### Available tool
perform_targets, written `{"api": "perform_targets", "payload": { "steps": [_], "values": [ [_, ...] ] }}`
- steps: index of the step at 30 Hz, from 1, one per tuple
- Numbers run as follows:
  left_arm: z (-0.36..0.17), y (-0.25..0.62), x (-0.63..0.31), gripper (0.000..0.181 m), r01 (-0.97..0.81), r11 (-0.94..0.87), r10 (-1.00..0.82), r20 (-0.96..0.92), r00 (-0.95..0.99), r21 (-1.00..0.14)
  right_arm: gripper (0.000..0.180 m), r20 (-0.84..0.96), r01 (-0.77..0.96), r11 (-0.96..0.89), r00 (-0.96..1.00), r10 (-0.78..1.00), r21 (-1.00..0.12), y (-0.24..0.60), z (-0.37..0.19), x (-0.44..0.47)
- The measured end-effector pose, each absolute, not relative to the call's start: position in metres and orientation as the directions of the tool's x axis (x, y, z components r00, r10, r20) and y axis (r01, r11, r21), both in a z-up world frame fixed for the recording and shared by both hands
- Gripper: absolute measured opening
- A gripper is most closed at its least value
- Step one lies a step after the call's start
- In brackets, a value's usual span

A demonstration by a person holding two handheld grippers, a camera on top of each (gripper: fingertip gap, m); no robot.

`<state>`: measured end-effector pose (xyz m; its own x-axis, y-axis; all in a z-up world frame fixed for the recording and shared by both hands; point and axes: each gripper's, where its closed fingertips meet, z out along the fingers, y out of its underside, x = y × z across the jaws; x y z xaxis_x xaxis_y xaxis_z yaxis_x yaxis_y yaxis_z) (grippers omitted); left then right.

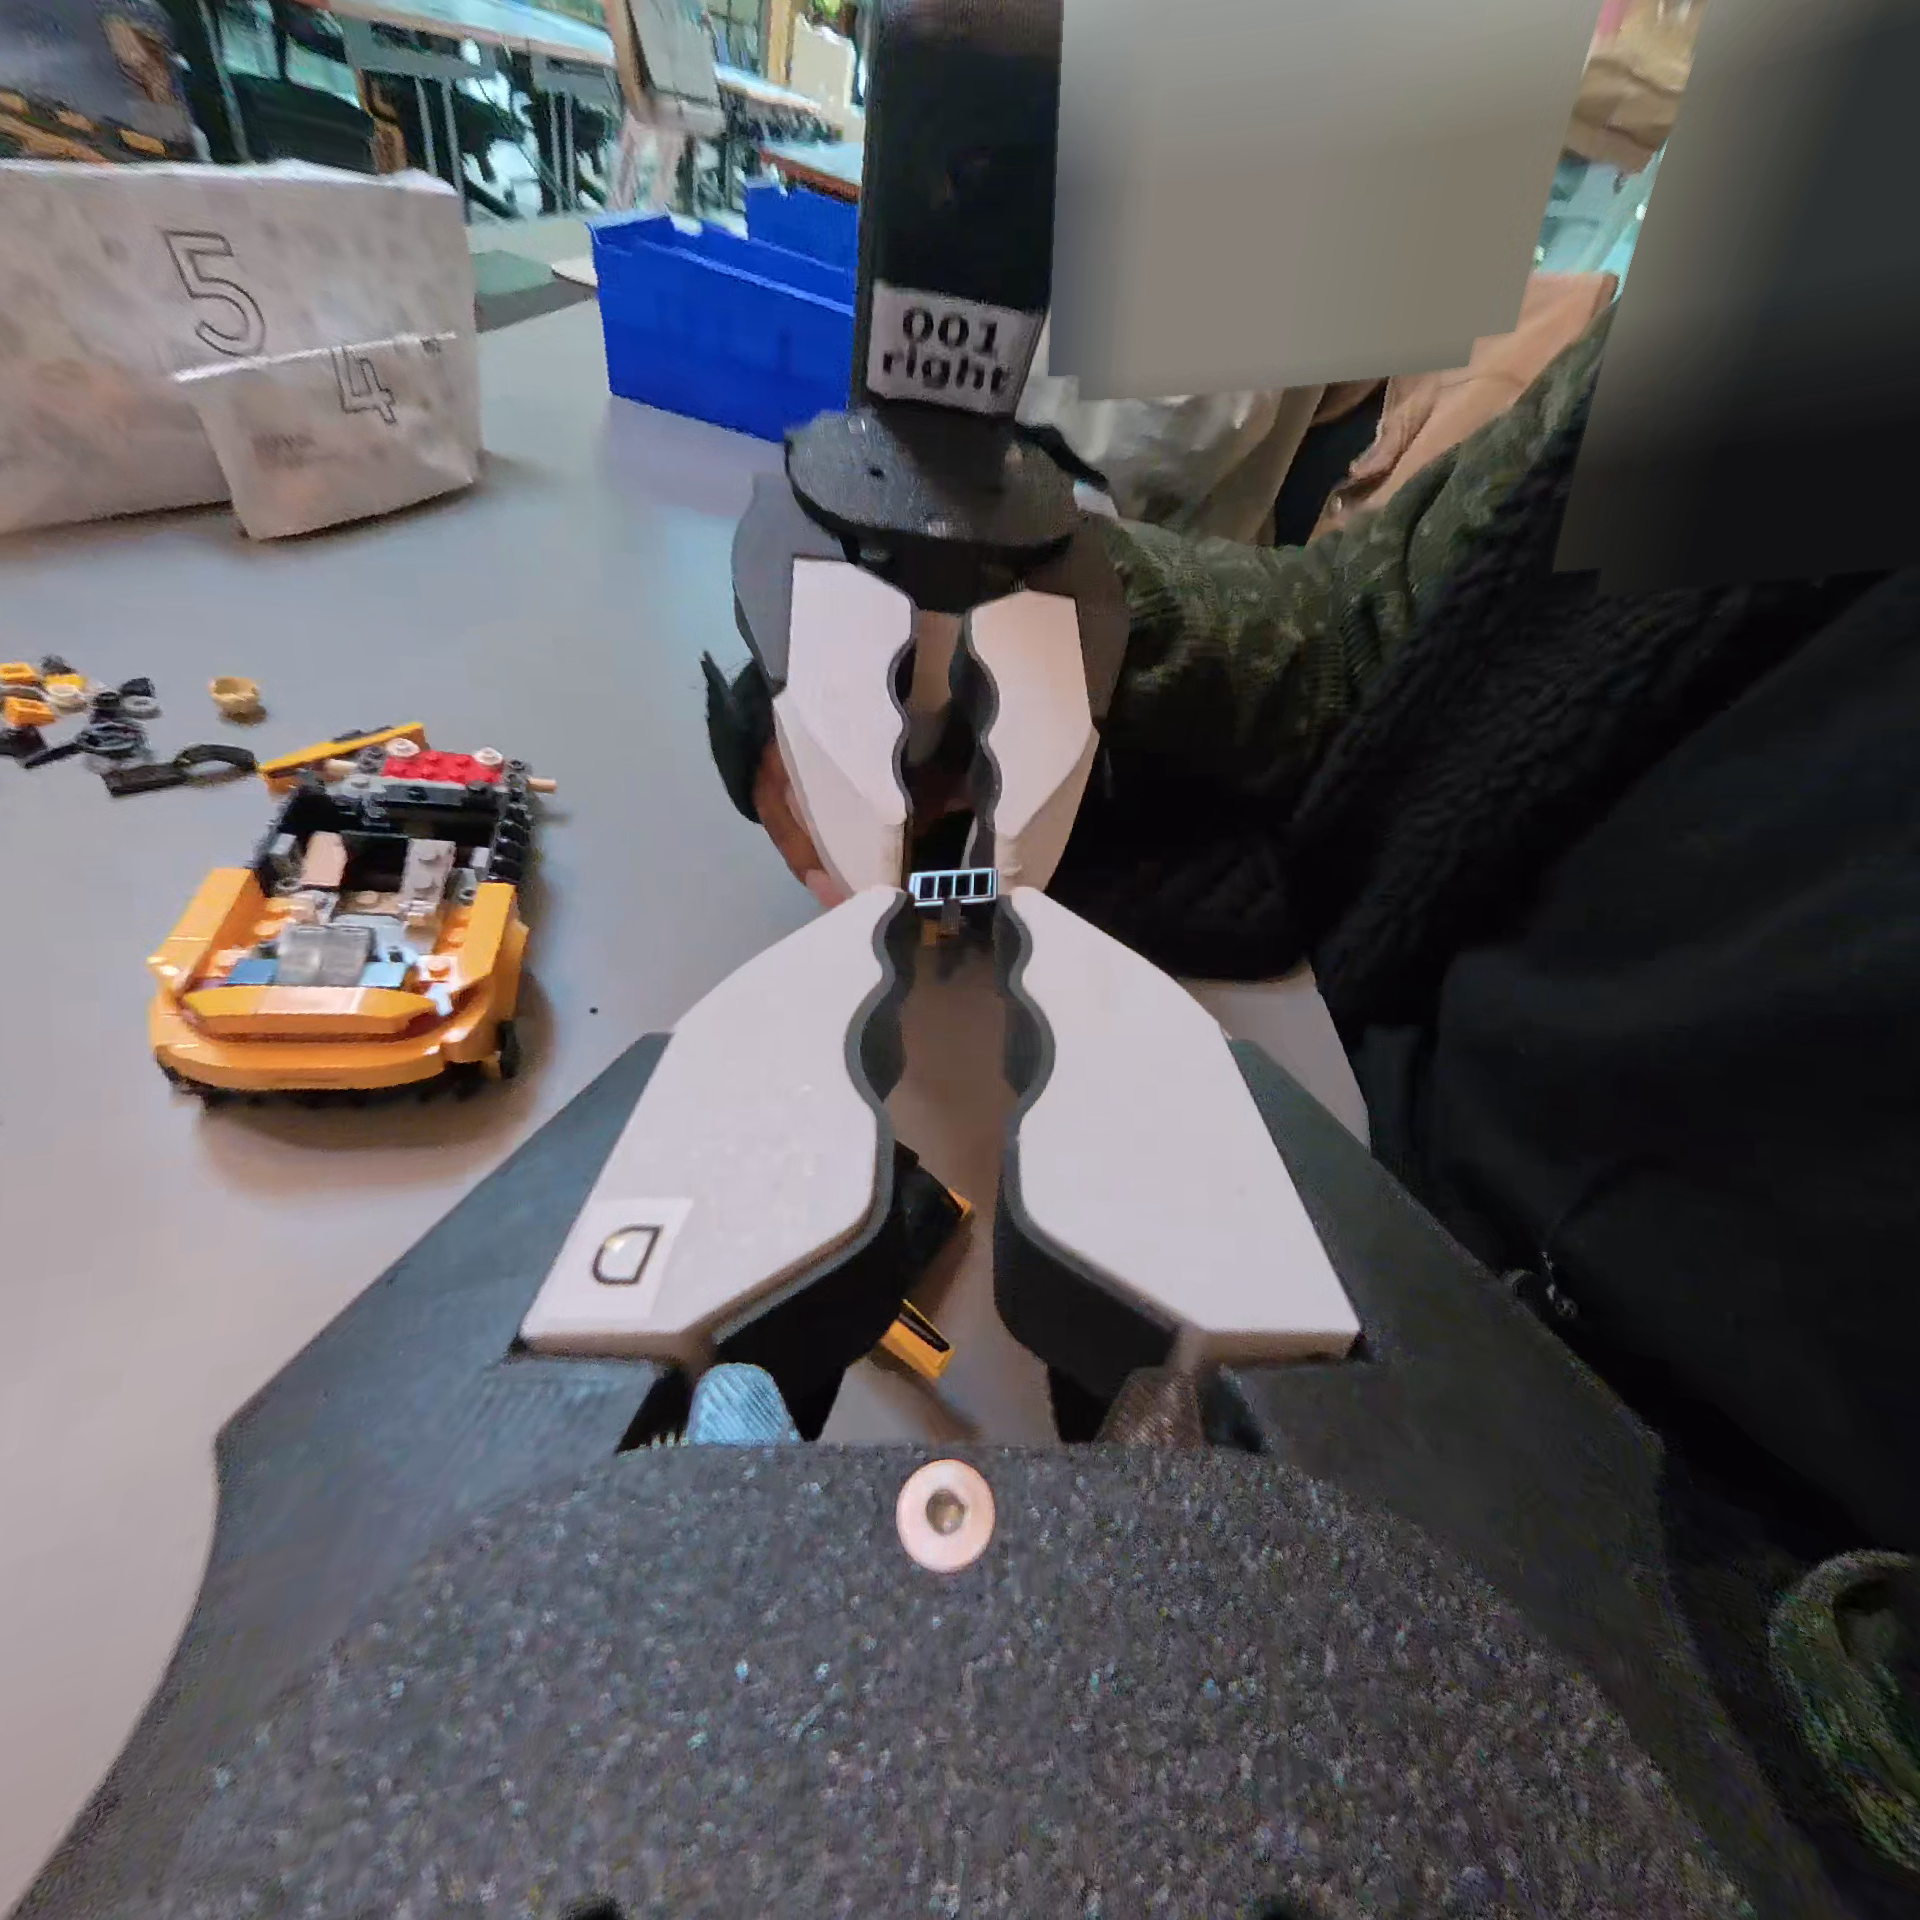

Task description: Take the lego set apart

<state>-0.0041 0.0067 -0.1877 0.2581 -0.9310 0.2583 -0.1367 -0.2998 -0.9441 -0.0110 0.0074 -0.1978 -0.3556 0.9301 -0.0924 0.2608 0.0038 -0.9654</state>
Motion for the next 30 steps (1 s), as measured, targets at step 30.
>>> {"api": "perform_targets", "payload": {
  "steps": [30],
  "values": [
    [-0.210,-0.006,-0.011,0.005,-0.296,-0.229,-0.959,0.163,0.231,-0.927,0.014,-0.281,0.419,-0.122,-0.342,0.897,-0.900,0.000,-0.214,-0.011]
  ]
}}
